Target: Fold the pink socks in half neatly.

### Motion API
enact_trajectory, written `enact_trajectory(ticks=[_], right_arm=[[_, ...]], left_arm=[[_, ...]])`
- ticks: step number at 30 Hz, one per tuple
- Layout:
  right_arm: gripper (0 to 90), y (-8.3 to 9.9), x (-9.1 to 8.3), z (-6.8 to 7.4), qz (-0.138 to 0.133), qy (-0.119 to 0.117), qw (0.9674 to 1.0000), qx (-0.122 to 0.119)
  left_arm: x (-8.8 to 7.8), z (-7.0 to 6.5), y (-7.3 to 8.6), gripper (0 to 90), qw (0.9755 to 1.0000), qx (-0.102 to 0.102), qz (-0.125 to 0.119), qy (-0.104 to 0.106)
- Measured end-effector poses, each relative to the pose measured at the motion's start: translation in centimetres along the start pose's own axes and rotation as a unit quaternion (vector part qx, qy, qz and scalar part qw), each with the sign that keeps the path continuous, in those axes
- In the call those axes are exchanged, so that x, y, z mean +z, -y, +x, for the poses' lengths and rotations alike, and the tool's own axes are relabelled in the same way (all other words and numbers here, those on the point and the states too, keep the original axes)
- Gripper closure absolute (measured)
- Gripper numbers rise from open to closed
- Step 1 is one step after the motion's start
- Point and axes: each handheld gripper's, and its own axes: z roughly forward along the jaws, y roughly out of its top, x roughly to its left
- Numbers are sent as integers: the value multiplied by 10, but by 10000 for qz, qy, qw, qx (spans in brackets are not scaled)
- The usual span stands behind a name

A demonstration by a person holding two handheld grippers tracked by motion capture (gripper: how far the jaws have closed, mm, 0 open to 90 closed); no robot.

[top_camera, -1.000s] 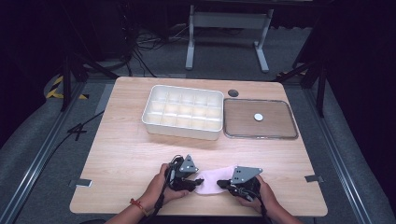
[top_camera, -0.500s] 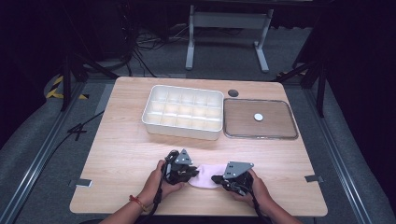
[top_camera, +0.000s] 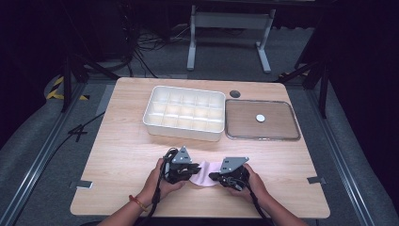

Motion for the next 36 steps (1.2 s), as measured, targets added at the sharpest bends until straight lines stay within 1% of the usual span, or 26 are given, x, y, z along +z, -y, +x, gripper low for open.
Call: enact_trajectory(ticks=[1, 2, 3, 4, 9, 10, 12, 14, 15, 16, 17, 19, 20, 21, 22, 24, 26, 27, 28, 29, 31, 34, 35, 36], right_arm=[[900, -1, 1, -1, 1, 15, 10000, -7], [900, -1, 1, -1, 1, 15, 10000, -7], [900, -1, 1, -1, 12, 30, 10000, -18], [900, -2, 2, -1, 14, 22, 10000, -9], [899, -2, 1, -1, 7, 24, 10000, -33], [898, -2, 1, -2, -4, 40, 10000, -52], [898, -2, -3, -2, -62, 72, 9999, -51], [898, -2, -8, -4, -132, 148, 9998, -19], [899, -1, -11, -6, -166, 234, 9996, 5], [899, 0, -12, -7, -174, 282, 9994, 56], [899, 1, -13, -8, -156, 324, 9993, 71], [899, 2, -10, -9, -37, 310, 9994, 138], [899, 2, -8, -9, -6, 311, 9994, 124], [899, 3, -6, -9, 47, 294, 9995, 98], [899, 2, -5, -8, 43, 300, 9995, 87], [899, 2, -4, -9, 32, 287, 9996, 71], [899, 2, -4, -9, 33, 301, 9995, 95], [899, 3, -3, -9, -4, 263, 9996, 141], [899, 3, -3, -10, -15, 257, 9996, 134], [899, 2, -2, -9, -41, 274, 9996, 110], [899, 2, 0, -8, -91, 289, 9995, 42], [898, 2, -2, -9, -173, 219, 9996, 51], [897, 2, -6, -10, -264, 215, 9994, 66], [897, 2, -11, -12, -325, 261, 9991, 56]], left_arm=[[1, 1, -1, 810, 10000, 78, 10, -22], [2, 0, -2, 810, 10000, 37, 25, 6], [2, 0, -3, 809, 10000, 64, 10, -1], [2, 0, -4, 807, 9999, 90, 46, -16], [2, -1, -6, 805, 9999, 110, 49, -42], [1, -1, -6, 804, 9999, 96, 39, -60], [0, 1, -6, 803, 9998, 149, 66, -79], [-1, 1, -6, 802, 9998, 148, 38, -89], [-2, 1, -6, 802, 9998, 180, 78, -94], [-1, 0, -6, 800, 9998, 164, 60, -87], [-1, 0, -7, 796, 9998, 180, 70, -97], [0, -1, -7, 793, 9997, 201, 45, -104], [0, -2, -8, 796, 9998, 195, 41, -89], [0, -2, -9, 800, 9996, 250, 64, -90], [0, -2, -9, 800, 9996, 250, 64, -90], [1, -3, -10, 801, 9993, 332, 108, -100], [2, -3, -11, 802, 9993, 345, 85, -100], [3, -4, -12, 806, 9993, 347, 57, -116], [2, -5, -13, 808, 9988, 460, 101, -148], [2, -7, -15, 809, 9984, 531, 79, -201], [3, -7, -17, 815, 9974, 675, 156, -207], [3, -7, -17, 820, 9974, 668, 178, -199], [3, -7, -16, 820, 9974, 661, 172, -213], [2, -7, -17, 820, 9975, 661, 145, -224]])
